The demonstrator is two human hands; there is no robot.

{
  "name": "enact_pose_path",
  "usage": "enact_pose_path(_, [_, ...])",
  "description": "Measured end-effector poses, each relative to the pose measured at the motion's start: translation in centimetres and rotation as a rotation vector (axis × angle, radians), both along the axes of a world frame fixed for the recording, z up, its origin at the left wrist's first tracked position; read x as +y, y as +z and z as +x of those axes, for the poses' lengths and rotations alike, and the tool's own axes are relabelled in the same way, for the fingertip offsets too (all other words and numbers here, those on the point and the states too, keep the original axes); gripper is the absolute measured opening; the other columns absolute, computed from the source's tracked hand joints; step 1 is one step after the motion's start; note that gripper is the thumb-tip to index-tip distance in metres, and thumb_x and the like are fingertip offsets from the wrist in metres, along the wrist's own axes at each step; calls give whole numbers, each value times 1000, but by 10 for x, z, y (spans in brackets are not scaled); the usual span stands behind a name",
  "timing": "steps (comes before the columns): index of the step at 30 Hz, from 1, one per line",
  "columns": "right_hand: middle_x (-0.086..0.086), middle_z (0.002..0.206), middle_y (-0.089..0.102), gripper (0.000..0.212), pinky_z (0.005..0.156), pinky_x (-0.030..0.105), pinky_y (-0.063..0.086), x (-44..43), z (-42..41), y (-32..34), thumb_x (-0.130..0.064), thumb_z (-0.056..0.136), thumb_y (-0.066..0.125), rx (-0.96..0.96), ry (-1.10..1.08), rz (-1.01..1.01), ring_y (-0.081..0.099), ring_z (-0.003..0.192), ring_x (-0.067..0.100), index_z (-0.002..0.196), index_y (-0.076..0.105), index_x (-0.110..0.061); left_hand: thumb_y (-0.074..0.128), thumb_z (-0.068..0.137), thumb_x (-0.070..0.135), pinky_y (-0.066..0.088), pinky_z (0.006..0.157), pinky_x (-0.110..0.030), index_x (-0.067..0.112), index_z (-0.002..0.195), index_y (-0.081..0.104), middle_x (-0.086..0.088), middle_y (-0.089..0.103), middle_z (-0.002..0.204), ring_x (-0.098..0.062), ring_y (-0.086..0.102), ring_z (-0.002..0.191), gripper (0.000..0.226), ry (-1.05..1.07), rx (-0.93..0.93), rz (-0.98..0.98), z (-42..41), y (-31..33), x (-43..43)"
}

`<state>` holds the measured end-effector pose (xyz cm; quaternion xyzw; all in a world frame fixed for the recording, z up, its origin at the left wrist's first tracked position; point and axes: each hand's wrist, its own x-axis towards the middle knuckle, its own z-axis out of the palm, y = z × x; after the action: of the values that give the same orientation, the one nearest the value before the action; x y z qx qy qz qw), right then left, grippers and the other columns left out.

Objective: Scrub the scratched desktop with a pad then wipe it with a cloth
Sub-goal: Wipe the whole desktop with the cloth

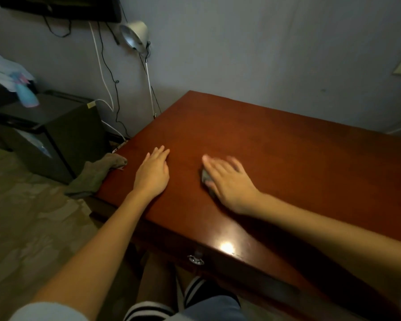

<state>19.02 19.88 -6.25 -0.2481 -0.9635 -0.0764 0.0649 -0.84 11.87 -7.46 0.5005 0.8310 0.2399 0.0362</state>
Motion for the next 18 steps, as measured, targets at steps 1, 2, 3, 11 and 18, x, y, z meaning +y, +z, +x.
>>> enact_pose_path(1, [13,147,42,58,112,41,11,16,-14,1,-38,98,28,-1,-67,-36,43,134,25,143,37,-3,30,103,14,13,117,-30,18,150,29,0,20,158,-18,14,146,47,-6,-1,-6,0,0,-1])
enact_pose_path(2, [12,155,25,59,117,41,1,28,-25,3,-38,101,24,-5,-141,-84,24,144,24,149,22,-4,29,103,14,13,117,-29,18,150,29,0,20,158,-18,14,146,47,-9,-5,-10,1,1,-1])
enact_pose_path(3, [11,159,10,61,118,39,-3,34,-34,2,-40,102,21,-29,-204,-151,9,147,23,151,10,-6,29,103,14,12,117,-29,18,150,29,0,20,158,-18,13,146,46,-11,-8,-13,1,1,-2])
enact_pose_path(11, [9,156,-16,98,117,37,-9,-90,31,3,-74,79,-2,-25,65,-244,-15,144,21,151,-6,-8,32,102,11,14,117,-33,14,149,29,-3,21,158,-21,16,146,48,-1,28,-20,2,2,3])
enact_pose_path(18, [17,158,-7,81,117,34,-5,22,-30,-2,-58,96,23,43,-262,-213,-7,147,27,151,0,-5,41,98,17,13,119,-41,16,140,46,-10,40,144,-27,37,133,42,-25,125,-121,13,19,30])
